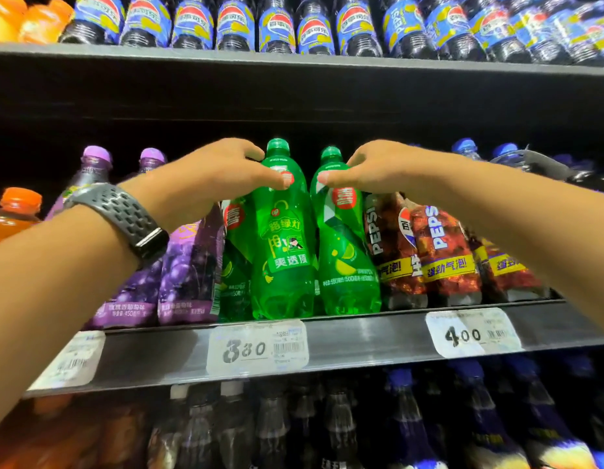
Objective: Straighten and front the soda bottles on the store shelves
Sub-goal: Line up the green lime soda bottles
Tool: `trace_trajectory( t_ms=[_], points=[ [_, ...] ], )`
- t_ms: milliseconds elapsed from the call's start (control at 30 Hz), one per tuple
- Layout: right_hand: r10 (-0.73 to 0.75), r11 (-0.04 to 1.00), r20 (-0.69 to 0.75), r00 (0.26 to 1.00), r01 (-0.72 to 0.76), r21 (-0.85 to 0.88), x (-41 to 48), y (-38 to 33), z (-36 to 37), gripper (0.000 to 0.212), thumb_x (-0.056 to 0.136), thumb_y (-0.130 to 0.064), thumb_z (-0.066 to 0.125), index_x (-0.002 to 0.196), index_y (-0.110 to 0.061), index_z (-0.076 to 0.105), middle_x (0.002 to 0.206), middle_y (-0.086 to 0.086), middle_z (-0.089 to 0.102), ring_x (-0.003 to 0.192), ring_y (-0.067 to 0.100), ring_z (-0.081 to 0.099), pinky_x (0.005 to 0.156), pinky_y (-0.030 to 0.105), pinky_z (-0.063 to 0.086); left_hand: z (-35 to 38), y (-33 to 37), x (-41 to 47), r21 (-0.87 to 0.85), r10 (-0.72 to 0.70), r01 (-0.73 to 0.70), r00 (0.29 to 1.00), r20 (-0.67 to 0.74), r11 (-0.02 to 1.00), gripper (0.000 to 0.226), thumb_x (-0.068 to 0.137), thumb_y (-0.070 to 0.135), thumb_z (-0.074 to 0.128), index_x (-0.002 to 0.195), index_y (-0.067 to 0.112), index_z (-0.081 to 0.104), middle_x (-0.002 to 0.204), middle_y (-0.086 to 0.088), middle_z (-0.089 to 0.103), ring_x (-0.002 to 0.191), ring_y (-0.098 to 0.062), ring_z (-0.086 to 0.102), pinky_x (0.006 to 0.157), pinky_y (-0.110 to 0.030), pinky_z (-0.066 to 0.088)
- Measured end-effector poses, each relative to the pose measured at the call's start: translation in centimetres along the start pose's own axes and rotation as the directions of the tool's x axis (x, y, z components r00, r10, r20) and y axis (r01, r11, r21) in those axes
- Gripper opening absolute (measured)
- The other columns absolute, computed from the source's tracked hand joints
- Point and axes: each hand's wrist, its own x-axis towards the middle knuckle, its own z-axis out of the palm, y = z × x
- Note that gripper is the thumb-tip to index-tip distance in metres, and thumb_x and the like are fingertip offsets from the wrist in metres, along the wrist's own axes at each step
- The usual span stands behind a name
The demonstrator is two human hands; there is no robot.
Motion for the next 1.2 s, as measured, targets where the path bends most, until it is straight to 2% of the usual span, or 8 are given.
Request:
trace_trajectory(
  t_ms=[233,367,500,600,700,867,1000,1200],
  points=[
    [-0.044,0.996,0.076,0.996,0.037,0.084,0.7,0.6,-0.7,0.054,0.075,-0.056,0.068,0.106,-0.012,0.066,0.100,0.006,0.066,0.085,0.020,0.064,0.076,0.031,0.050,0.3,0.2,-0.3,-0.021,-0.018,0.018,1.000,0.013,1.000,0.043,0.060,0.044,0.070,0.095,0.020,0.074,0.110,-0.004,0.069,0.112,-0.028,0.059,0.098,-0.049,0.043],
    [-0.059,0.986,0.107,0.992,0.042,0.160,0.6,0.6,-0.7,0.058,0.075,-0.055,0.071,0.112,-0.012,0.062,0.110,0.006,0.063,0.090,0.020,0.067,0.091,0.043,0.053,0.3,0.4,-0.1,-0.042,-0.048,0.049,0.999,0.016,0.998,0.047,0.058,0.039,0.078,0.099,0.017,0.073,0.107,-0.006,0.071,0.110,-0.028,0.061,0.095,-0.045,0.046],
    [-0.063,0.990,0.084,0.994,0.051,0.132,0.4,0.5,-0.5,0.063,0.071,-0.063,0.070,0.110,-0.015,0.063,0.108,0.002,0.064,0.085,0.017,0.067,0.087,0.039,0.054,0.7,0.7,0.0,0.066,-0.073,0.080,0.991,-0.112,0.995,0.083,0.052,0.056,0.086,0.122,0.020,0.061,0.113,-0.002,0.066,0.103,-0.019,0.064,0.096,-0.038,0.049],
    [-0.066,0.990,0.074,0.995,0.056,0.133,0.4,0.6,-0.5,0.064,0.071,-0.064,0.069,0.113,-0.016,0.063,0.108,0.001,0.064,0.083,0.015,0.067,0.083,0.035,0.054,1.0,1.1,-0.2,-0.050,-0.075,0.076,0.997,0.027,0.996,0.050,0.070,0.040,0.078,0.108,0.009,0.068,0.107,-0.014,0.070,0.103,-0.034,0.064,0.085,-0.033,0.047],
    [-0.084,0.990,0.077,0.993,0.074,0.120,0.4,0.8,-0.5,0.064,0.071,-0.065,0.067,0.114,-0.017,0.064,0.106,0.001,0.066,0.084,0.015,0.067,0.085,0.037,0.054,1.1,1.1,-0.2,-0.120,-0.074,0.078,0.997,0.034,0.990,0.035,0.073,0.023,0.074,0.100,0.002,0.069,0.105,-0.020,0.069,0.105,-0.037,0.063,0.078,-0.034,0.046],
    [-0.119,0.969,0.090,0.989,0.096,0.228,0.1,1.5,-0.5,0.056,0.075,-0.059,0.068,0.114,-0.019,0.065,0.105,-0.002,0.067,0.089,0.016,0.067,0.089,0.039,0.052,0.9,0.7,-0.2,-0.161,-0.048,0.051,0.999,0.019,0.986,0.036,0.071,0.020,0.078,0.103,0.005,0.070,0.105,-0.016,0.071,0.102,-0.033,0.066,0.096,-0.044,0.051],
    [-0.142,0.963,0.072,0.987,0.121,0.240,0.2,1.5,-0.3,0.051,0.075,-0.059,0.068,0.109,-0.020,0.068,0.098,-0.002,0.069,0.088,0.015,0.067,0.087,0.041,0.054,0.7,0.5,-0.1,-0.267,-0.016,0.044,0.994,0.106,0.963,0.036,0.079,0.008,0.065,0.111,-0.006,0.062,0.109,-0.021,0.067,0.097,-0.031,0.063,0.083,-0.035,0.048],
    [-0.138,0.957,0.054,0.989,0.119,0.265,0.3,1.4,-0.1,0.044,0.077,-0.055,0.069,0.101,-0.018,0.071,0.094,0.001,0.070,0.085,0.016,0.066,0.077,0.036,0.054,0.5,-0.1,-0.4,-0.267,0.033,0.019,0.981,0.191,0.963,0.045,0.073,0.017,0.076,0.115,0.008,0.064,0.107,-0.012,0.072,0.099,-0.027,0.069,0.078,-0.034,0.058]
  ],
)
